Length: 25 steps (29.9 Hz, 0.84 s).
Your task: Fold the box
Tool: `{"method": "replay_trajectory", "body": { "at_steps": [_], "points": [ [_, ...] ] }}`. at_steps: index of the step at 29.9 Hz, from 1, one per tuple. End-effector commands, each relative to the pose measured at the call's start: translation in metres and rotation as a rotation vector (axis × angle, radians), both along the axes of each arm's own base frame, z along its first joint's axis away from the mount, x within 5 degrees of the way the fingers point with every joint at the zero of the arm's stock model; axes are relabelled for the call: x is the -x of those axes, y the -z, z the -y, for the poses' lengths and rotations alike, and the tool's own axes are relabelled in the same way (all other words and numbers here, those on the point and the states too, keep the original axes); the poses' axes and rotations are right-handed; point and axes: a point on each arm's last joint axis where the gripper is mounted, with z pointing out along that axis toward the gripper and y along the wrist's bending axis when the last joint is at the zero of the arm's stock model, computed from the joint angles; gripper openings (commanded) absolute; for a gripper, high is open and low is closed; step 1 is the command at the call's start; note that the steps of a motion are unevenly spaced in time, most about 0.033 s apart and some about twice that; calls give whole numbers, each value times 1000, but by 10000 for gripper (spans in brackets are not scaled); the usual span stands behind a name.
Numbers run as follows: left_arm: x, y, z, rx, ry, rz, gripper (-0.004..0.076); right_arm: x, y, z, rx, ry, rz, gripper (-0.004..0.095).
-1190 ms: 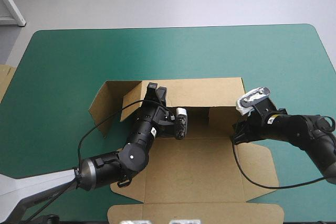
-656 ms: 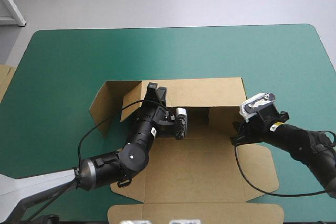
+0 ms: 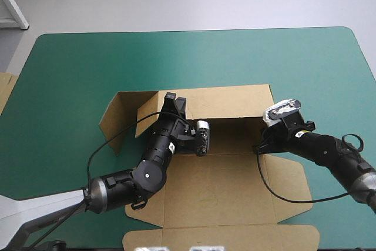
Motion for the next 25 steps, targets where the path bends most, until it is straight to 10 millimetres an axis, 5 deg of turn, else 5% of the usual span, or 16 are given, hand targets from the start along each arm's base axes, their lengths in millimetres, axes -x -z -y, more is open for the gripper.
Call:
{"method": "replay_trajectory", "body": {
  "at_steps": [1, 7, 17, 25],
  "points": [
    [4, -6, 1, 47, 35, -24, -10, -3, -13, -1, -22, 7, 60, -17],
    [5, -6, 2, 48, 45, -30, 8, -4, -14, -1, -34, 24, 75, -20],
    [5, -7, 1, 46, 27, -16, 195, -8, -15, 0, -53, 62, 95, -20],
    [18, -14, 4, 39, -30, 66, 204, -14, -7, 0, -52, 79, 72, -20]
  ]
}}
